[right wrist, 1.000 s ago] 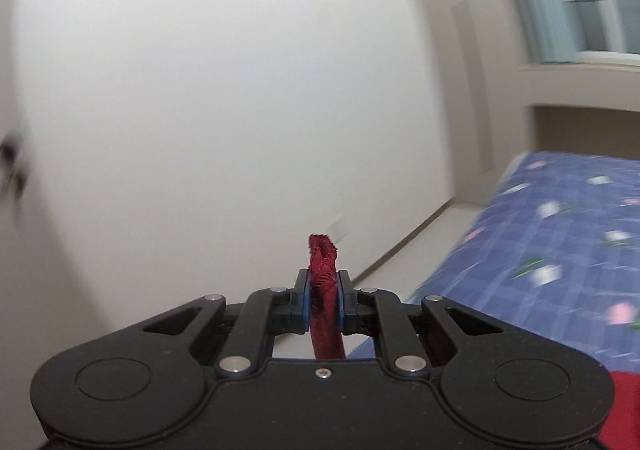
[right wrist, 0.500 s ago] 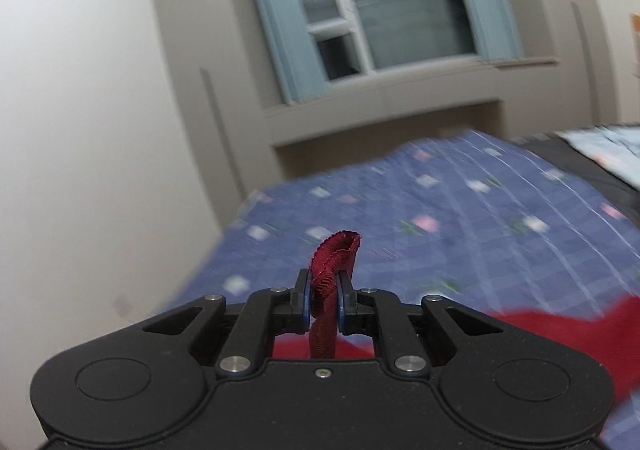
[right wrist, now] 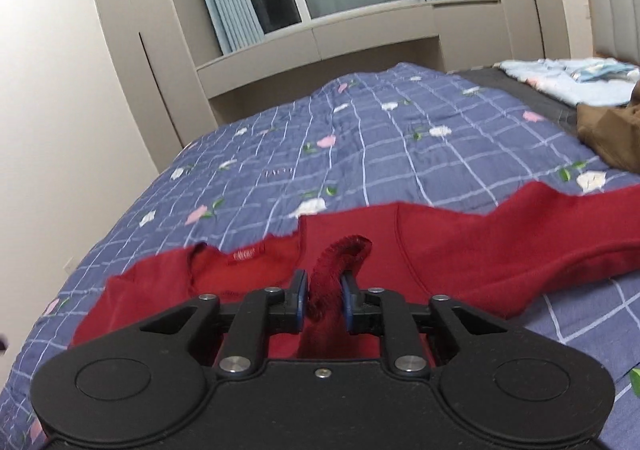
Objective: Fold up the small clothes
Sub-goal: 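Carry the sleeve with the right tool across the sweater body and release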
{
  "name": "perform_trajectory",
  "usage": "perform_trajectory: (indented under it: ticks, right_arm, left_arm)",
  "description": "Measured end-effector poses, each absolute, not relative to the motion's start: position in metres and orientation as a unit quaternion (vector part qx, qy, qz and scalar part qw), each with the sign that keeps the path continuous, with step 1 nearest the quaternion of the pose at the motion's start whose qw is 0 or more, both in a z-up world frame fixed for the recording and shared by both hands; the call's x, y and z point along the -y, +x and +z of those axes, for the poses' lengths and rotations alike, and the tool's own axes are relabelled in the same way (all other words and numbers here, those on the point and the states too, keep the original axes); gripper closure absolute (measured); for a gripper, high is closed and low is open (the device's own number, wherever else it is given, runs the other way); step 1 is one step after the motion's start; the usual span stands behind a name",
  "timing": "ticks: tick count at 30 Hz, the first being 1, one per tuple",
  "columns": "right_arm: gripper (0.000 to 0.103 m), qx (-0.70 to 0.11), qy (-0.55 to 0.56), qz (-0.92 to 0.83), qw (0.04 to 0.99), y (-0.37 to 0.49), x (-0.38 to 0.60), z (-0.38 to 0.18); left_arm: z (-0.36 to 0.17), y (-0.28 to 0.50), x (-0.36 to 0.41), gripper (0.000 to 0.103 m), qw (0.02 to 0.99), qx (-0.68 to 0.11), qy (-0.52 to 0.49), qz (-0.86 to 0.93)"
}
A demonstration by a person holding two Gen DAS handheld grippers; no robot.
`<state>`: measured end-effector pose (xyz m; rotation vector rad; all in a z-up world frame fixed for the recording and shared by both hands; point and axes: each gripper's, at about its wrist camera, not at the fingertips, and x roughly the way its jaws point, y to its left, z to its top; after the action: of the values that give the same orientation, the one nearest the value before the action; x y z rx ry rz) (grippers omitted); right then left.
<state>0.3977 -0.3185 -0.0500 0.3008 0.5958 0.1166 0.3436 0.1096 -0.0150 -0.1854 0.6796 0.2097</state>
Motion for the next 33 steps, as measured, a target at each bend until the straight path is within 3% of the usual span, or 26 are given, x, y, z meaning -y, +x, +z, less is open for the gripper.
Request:
perform_trajectory:
  ticks: [1, 3, 5, 8, 10, 11, 12, 21, 27, 31, 33]
  right_arm:
    - [0.075, -0.296, 0.153, 0.062, 0.941, 0.399, 0.323, -0.053]
    - [0.047, -0.303, 0.168, 0.072, 0.935, 0.398, 0.330, -0.056]
    - [0.039, -0.313, 0.178, 0.076, 0.930, 0.397, 0.334, -0.058]
    - [0.043, -0.332, 0.178, 0.069, 0.924, 0.403, 0.338, -0.065]
    - [0.063, -0.342, 0.159, 0.067, 0.924, 0.408, 0.336, -0.068]
    - [0.086, -0.347, 0.148, 0.067, 0.924, 0.411, 0.334, -0.069]
    - [0.100, -0.352, 0.133, 0.068, 0.924, 0.414, 0.332, -0.070]
    - [0.100, -0.249, 0.020, 0.061, 0.966, 0.422, 0.330, -0.033]
    - [0.098, -0.305, 0.016, 0.031, 0.952, 0.447, 0.351, -0.063]
    - [0.089, -0.329, 0.011, 0.022, 0.944, 0.452, 0.357, -0.087]
    - [0.079, -0.325, 0.017, 0.021, 0.945, 0.451, 0.360, -0.091]
  left_arm:
    - [-0.017, 0.355, -0.104, 0.000, 0.935, -0.331, -0.082, 0.095]
    - [-0.020, 0.378, -0.091, 0.000, 0.938, -0.332, -0.063, 0.083]
    - [-0.026, 0.399, -0.079, 0.000, 0.939, -0.334, -0.046, 0.073]
    - [-0.036, 0.428, -0.062, 0.000, 0.937, -0.344, -0.023, 0.062]
    - [-0.042, 0.441, -0.052, 0.000, 0.936, -0.348, -0.012, 0.059]
    - [-0.045, 0.447, -0.047, 0.000, 0.935, -0.349, -0.008, 0.060]
    - [-0.047, 0.451, -0.044, 0.000, 0.934, -0.351, -0.004, 0.062]
    - [-0.045, 0.447, -0.026, 0.000, 0.946, -0.311, -0.019, 0.087]
    - [-0.065, 0.456, -0.002, 0.000, 0.933, -0.327, 0.058, 0.140]
    - [-0.084, 0.467, 0.002, 0.000, 0.913, -0.363, 0.091, 0.162]
    - [-0.085, 0.465, 0.002, 0.000, 0.915, -0.360, 0.088, 0.162]
